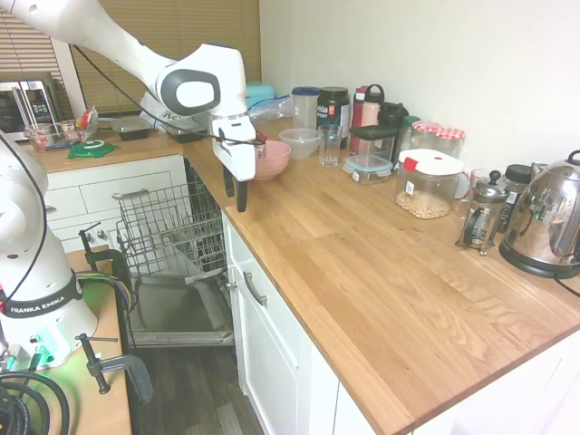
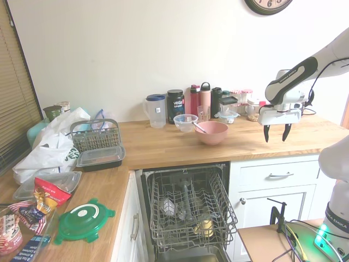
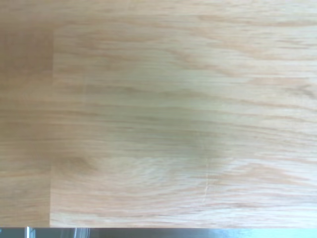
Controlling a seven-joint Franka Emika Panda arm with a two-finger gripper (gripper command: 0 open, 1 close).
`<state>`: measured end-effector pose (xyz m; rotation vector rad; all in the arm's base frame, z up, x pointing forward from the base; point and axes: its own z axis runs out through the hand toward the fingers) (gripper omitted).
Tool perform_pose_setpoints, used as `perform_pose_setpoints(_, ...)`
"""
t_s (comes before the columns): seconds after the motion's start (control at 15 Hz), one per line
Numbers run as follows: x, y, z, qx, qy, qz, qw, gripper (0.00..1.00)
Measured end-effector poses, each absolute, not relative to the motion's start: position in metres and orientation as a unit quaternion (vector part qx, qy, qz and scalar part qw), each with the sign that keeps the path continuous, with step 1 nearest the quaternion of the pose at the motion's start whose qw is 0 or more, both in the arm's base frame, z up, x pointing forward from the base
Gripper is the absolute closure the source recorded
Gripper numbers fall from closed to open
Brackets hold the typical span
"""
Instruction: Put the fork in the dishwasher
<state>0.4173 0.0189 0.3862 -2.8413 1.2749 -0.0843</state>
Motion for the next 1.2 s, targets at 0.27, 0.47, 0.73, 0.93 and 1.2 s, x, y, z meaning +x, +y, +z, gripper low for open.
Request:
perform_pose_setpoints(0.27,0.419,0.024,0.38,-0.913,0.408,-0.026,0.006,0.0)
perform_pose_setpoints(0.47,0.415,0.043,0.398,-0.916,0.399,-0.051,0.011,0.0)
perform_pose_setpoints(0.73,0.381,0.091,0.459,-0.922,0.37,-0.114,0.018,0.0)
perform_pose_setpoints(0.93,0.363,0.131,0.5,-0.923,0.35,-0.161,0.023,0.0)
perform_pose_setpoints(1.2,0.377,0.182,0.529,-0.926,0.328,-0.186,0.022,0.0)
